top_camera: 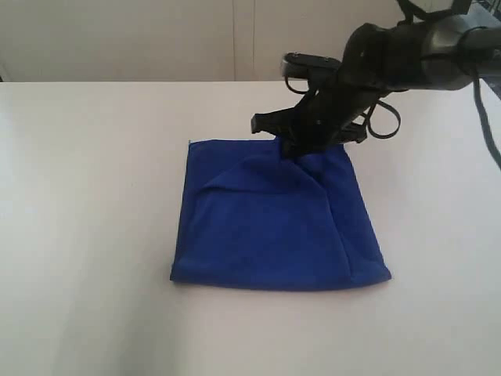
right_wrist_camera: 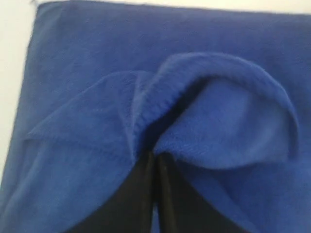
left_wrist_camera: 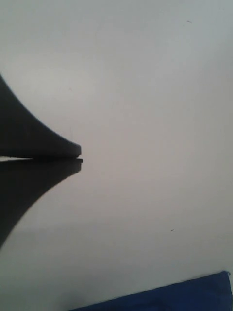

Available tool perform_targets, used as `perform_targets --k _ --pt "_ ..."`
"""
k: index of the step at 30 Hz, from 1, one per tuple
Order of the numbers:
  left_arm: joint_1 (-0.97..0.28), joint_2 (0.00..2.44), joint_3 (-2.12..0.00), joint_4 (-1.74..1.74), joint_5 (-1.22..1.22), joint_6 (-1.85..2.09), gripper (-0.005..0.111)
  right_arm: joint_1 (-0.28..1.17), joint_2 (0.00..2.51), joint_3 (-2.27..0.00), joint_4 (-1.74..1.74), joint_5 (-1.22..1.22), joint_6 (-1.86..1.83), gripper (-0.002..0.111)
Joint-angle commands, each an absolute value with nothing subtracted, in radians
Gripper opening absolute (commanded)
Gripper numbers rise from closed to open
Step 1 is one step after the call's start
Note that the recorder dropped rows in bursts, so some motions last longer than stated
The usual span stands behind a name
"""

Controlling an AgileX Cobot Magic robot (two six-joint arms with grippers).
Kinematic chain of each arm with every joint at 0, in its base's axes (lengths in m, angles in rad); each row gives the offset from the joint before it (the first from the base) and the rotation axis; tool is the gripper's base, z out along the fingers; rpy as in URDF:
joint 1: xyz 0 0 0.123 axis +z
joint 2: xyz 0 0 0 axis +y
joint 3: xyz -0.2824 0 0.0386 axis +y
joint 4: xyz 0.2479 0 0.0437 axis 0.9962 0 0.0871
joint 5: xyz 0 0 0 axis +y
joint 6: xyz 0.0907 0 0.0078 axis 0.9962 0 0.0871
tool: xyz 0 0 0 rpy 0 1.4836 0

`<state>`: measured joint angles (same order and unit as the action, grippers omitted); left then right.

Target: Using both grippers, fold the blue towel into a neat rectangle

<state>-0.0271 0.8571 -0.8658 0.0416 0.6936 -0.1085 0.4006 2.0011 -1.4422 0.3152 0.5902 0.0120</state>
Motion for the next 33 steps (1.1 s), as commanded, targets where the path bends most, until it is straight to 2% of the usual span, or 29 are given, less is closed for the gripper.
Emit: perform_targets --k 1,8,14,16,23,33 --pt "-0.031 0.848 -0.868 0.035 0.701 -0.107 0.000 0.434 2.012 -1.435 0.317 0.577 0.000 0.000" --pt "-0.031 0.848 -0.868 0.035 0.701 -0.107 0.000 0.437 2.068 -1.433 0.317 0.565 0.000 0.001" --pt "-0.031 0.848 -0.868 0.035 0.701 -0.107 0.000 0.437 2.047 -1.436 0.317 0.557 0.000 0.020" --pt "-0.031 0.848 -0.868 0.035 0.701 -0.107 0.000 0.437 2.017 -1.436 0.300 0.571 0.000 0.024" --pt "-0.031 0.848 -0.868 0.035 0.701 -0.107 0.000 0.391 1.919 -1.436 0.177 0.689 0.000 0.024" --pt "-0.031 0.848 -0.868 0.035 0.701 -0.107 0.000 0.296 1.974 -1.417 0.157 0.725 0.000 0.024"
